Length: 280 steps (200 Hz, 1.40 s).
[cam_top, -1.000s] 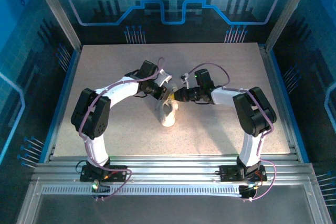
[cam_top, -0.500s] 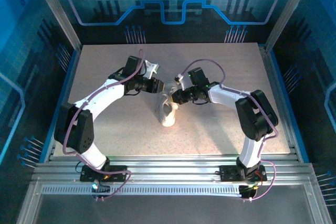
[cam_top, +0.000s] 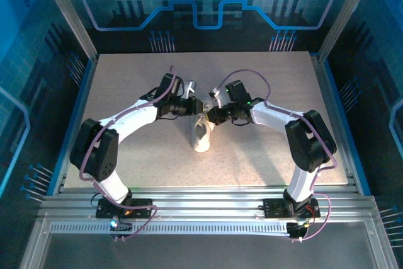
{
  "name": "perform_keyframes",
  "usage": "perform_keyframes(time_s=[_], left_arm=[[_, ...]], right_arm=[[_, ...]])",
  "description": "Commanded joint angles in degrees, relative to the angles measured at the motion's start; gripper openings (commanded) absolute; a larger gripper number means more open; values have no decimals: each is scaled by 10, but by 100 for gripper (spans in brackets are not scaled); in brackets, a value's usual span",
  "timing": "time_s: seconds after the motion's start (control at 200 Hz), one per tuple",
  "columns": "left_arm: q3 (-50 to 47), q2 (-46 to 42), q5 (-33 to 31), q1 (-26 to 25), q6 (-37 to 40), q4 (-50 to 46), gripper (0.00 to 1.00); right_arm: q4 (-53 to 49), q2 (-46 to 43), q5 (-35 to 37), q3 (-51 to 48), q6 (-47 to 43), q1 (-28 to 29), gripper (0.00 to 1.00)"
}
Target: Tie the shoes
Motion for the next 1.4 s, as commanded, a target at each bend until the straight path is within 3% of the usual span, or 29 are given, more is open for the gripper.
perform_keyframes(time_s=[0.0, 0.395, 0.675, 0.781, 1.011, 1.396], left_arm=[[-12, 26, 16, -7, -18, 32, 20], [-26, 55, -10, -9, -1, 39, 10], [-35, 71, -12, -9, -19, 88, 4], [-30, 82, -11, -7, -22, 93, 3], [-33, 89, 2, -4, -43, 112, 2], [-50, 73, 51, 14, -103, 150, 23]], right_arm=[[-9, -15, 3, 4, -9, 6, 0], [10, -17, -8, -5, 8, -1, 0], [77, -20, -92, -28, 51, -20, 0], [87, -4, -129, -24, 62, -24, 5], [87, 5, -119, -30, 62, -24, 10], [129, 13, -158, -37, 94, -31, 34]])
